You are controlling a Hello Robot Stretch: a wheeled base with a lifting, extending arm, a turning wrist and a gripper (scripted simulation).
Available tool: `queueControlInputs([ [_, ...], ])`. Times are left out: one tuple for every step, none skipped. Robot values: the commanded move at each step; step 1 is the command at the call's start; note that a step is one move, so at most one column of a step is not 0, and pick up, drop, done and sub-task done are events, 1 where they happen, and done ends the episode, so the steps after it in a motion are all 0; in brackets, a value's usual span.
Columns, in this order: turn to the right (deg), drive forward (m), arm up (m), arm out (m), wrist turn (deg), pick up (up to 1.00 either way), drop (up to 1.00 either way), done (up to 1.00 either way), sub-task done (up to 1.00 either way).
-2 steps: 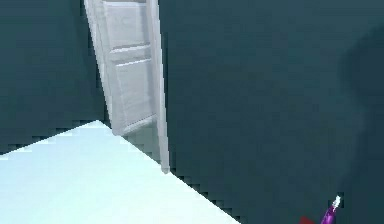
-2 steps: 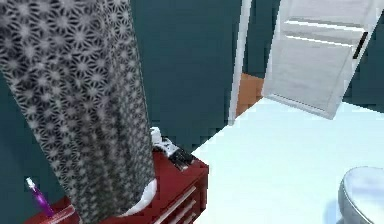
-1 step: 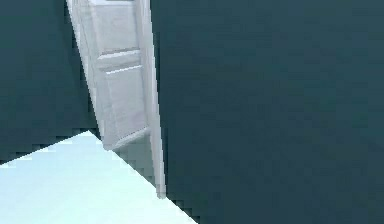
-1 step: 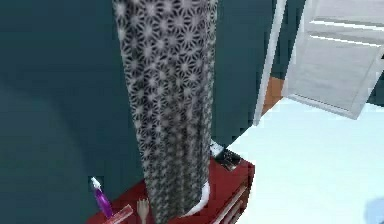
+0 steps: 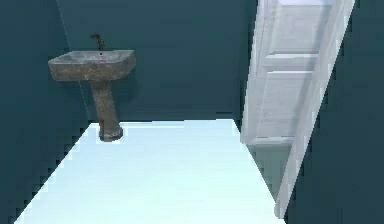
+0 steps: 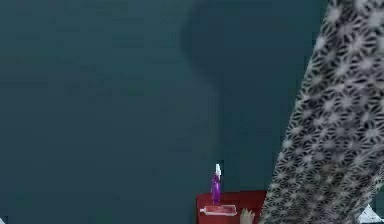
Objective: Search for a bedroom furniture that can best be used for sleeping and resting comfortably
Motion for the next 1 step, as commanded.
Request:
queueControlInputs([
  [-30.0,0.00,0.00,0.00,0.0,0.00,0.00,0.00,0.00],
])
